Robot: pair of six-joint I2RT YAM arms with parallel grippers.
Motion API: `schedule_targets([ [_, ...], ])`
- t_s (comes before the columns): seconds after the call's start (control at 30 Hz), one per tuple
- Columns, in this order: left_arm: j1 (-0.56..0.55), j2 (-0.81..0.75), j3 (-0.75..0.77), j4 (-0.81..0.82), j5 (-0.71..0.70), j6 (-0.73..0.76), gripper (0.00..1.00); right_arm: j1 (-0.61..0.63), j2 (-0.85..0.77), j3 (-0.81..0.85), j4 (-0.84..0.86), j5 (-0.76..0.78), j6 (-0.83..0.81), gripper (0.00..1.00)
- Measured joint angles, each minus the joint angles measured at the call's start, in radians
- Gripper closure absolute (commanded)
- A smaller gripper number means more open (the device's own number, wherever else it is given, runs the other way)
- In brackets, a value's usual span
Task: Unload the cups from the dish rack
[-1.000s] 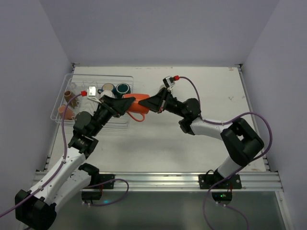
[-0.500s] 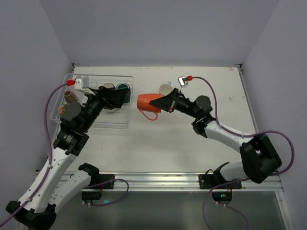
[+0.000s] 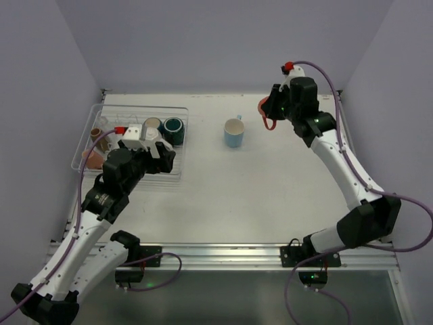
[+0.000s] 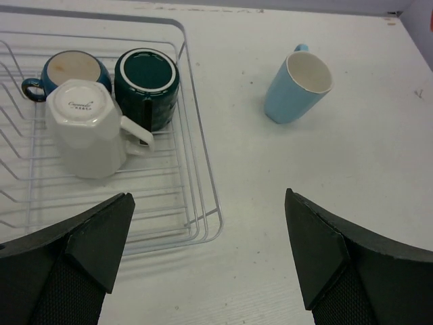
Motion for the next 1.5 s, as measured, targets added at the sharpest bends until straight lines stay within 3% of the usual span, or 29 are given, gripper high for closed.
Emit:
schedule_targets([
  [0.13,0.000,0.000,-0.005,-0.006,-0.004,0.026,0.00,-0.031,0.182,0.147,-0.139,0.093,-0.111,1.00],
  [0.43,0.011,-0.003,-0.007,-0.006,-0.002,0.054,0.00,-0.031,0.535,0.317,-0.339,0.105,-0.201,1.00],
  [0.87,0.079,0.035,-0.009,-0.006,0.024,0.058,0.00,-0.024,0.696,0.361,-0.348,0.088,-0.210,1.00],
  [0.97,0.090,0.059,-0.009,-0.007,0.014,0.058,0.00,-0.021,0.709,0.367,-0.347,0.095,-0.210,0.96],
  [1.0,0.094,0.069,-0.009,-0.009,0.001,0.058,0.00,-0.019,0.709,0.369,-0.346,0.092,-0.208,0.93],
  [1.13,0.123,0.101,-0.008,-0.031,-0.049,0.053,0.00,-0.015,0.709,0.371,-0.348,0.096,-0.202,0.59],
  [1.17,0.132,0.108,-0.008,-0.036,-0.058,0.048,0.00,-0.015,0.709,0.374,-0.348,0.097,-0.201,0.46],
  [1.37,0.147,0.167,0.021,-0.060,-0.083,0.007,0.00,-0.014,0.679,0.367,-0.332,0.096,-0.195,0.25],
  [1.5,0.147,0.243,0.087,-0.061,-0.115,-0.027,0.00,-0.015,0.571,0.311,-0.312,0.081,-0.182,0.10],
])
